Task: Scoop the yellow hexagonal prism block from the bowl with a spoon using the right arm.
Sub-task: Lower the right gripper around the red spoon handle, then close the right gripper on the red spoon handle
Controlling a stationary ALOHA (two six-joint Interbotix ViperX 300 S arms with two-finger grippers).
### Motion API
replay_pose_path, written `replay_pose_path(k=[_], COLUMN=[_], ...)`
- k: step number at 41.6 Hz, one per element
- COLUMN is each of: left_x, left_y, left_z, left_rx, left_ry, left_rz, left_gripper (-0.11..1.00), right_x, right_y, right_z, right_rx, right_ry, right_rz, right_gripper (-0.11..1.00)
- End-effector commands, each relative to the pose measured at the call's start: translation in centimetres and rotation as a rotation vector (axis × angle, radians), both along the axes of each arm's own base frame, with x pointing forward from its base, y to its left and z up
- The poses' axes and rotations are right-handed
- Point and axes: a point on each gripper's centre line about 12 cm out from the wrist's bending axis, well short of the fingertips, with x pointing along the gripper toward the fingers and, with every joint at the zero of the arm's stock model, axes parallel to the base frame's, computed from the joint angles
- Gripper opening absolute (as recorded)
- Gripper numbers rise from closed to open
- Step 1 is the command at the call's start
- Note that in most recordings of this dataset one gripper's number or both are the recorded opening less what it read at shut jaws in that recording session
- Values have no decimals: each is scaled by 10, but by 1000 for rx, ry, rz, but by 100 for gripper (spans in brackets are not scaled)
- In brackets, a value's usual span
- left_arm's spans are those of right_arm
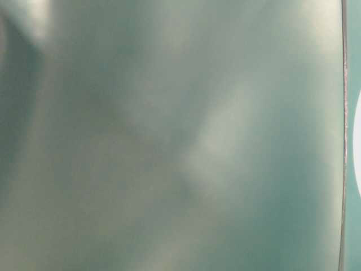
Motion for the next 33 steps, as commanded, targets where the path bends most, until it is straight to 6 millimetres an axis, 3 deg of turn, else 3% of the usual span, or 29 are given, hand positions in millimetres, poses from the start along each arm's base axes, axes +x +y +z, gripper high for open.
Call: replay_pose_path(k=[1, 33], left_x=[1, -3], left_y=[0, 0], left_z=[10, 10], left_rx=[4, 3], left_ry=[-21, 0], left_rz=[1, 2], left_gripper=[0, 0], right_x=[2, 0], right_y=[2, 10], right_z=[2, 2], right_rx=[7, 4], right_ry=[-14, -13], right_rz=[2, 46], right_gripper=[47, 47])
